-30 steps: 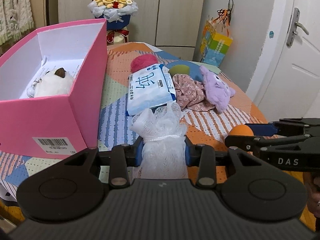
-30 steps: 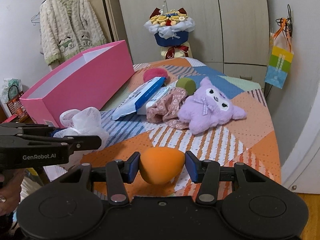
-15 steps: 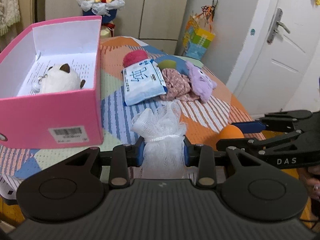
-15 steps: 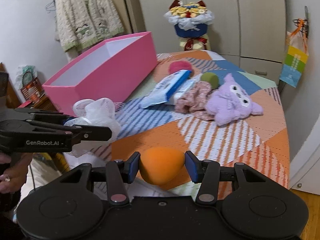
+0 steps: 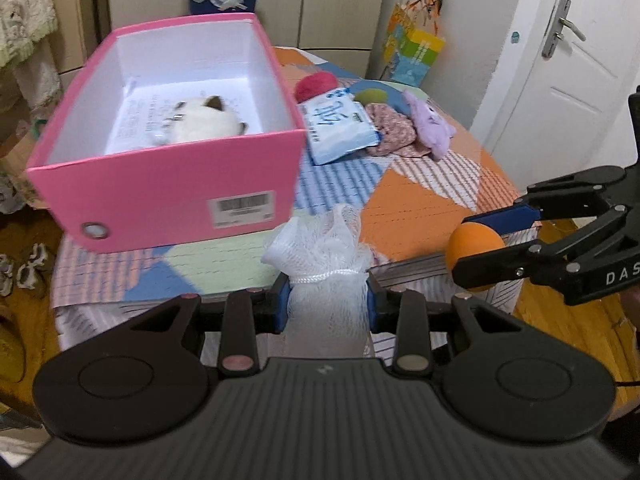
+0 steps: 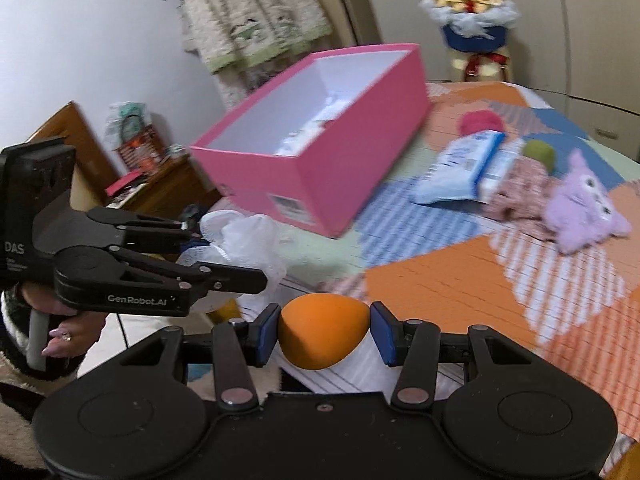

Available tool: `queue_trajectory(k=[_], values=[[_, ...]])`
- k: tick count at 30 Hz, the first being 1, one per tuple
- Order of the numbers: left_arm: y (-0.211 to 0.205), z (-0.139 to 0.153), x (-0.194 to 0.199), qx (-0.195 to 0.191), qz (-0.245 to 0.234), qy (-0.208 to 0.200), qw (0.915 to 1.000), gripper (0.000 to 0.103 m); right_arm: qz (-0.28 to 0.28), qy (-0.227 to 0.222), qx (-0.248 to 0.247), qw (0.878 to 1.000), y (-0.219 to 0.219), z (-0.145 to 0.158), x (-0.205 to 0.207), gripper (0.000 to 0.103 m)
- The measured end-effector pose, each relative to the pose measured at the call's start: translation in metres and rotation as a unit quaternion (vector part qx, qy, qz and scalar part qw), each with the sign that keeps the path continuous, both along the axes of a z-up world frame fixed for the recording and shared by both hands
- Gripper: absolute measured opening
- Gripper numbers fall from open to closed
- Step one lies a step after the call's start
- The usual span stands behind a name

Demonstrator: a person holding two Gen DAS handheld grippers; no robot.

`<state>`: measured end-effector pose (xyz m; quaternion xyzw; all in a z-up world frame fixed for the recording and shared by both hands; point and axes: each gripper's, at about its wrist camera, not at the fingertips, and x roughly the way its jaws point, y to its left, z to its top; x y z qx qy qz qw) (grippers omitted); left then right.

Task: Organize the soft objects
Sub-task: 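Lift the mesh puff and orange sponge toward the pink box with both grippers, then lower the puff and sponge into the box and open both grippers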

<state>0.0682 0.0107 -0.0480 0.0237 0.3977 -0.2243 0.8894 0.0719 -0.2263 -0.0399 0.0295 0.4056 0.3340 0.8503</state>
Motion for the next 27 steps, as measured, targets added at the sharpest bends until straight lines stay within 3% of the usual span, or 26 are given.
queue_trajectory(k=[14,27], values=[[0.056,0.049,0.003,0.030,0.038,-0.048,0.9977,0.034,0.058,-0.035,0.008,0.998,0.060,0.040,0.021,0.054],[0.062,0.084,0.065,0.021,0.025,-0.083,0.9960,0.034,0.039,-0.107,-0.023,0.993,0.086,0.069,0.070,0.054]])
